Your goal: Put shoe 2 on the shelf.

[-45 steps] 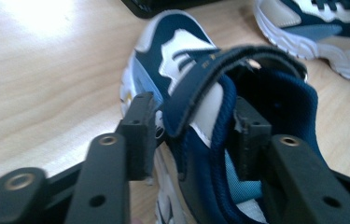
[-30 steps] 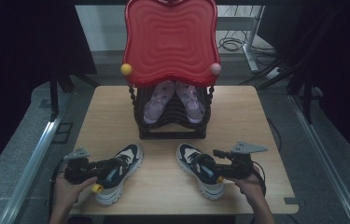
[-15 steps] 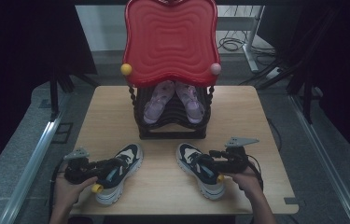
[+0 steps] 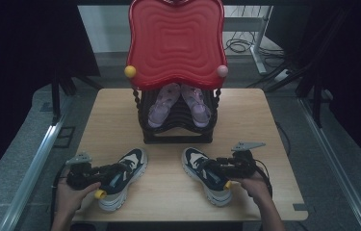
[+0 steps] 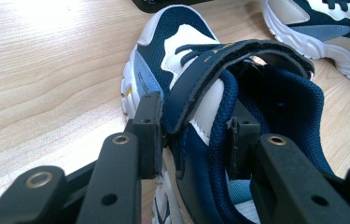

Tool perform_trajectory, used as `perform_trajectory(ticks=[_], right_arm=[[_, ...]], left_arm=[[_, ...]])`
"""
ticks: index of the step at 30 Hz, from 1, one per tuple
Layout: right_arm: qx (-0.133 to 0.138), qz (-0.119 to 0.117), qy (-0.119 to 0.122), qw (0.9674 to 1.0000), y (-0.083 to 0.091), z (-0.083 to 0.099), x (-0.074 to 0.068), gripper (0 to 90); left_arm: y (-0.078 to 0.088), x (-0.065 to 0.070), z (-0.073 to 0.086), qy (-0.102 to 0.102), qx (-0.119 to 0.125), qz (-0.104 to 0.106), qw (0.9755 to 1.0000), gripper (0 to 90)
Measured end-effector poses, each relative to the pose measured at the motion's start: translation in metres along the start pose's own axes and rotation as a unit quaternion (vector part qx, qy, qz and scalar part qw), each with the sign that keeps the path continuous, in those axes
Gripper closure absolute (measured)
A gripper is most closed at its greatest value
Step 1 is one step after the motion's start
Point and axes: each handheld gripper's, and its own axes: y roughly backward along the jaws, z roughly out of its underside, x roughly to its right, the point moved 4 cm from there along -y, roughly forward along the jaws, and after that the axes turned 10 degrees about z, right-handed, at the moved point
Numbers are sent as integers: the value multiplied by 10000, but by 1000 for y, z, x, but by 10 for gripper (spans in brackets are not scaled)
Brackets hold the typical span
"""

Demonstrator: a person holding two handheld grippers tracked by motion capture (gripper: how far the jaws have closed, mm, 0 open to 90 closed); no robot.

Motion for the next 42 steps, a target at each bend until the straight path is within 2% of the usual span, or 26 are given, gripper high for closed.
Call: perform_trajectory(ticks=[7,12,14,22,26,36,42], right_arm=[[18,29,-11,10000,0,0,-1,659],[149,50,-30,9999,3,2,-2,694],[202,133,-36,9997,5,3,0,706],[432,248,-323,9982,16,10,8,715],[548,356,-398,9971,22,13,10,714],[833,369,-443,9949,32,18,5,714],[1060,364,-483,9925,38,19,3,714]], left_arm=[[0,0,0,-2,2,-1,10000,642],[1,0,0,88,43,-74,9999,663],[1,1,0,96,49,-87,9999,670],[1,3,-1,103,70,-90,9999,686],[3,3,-2,91,166,-98,9998,687],[9,3,-4,164,508,-43,9986,687],[10,2,-4,245,588,3,9980,687]])
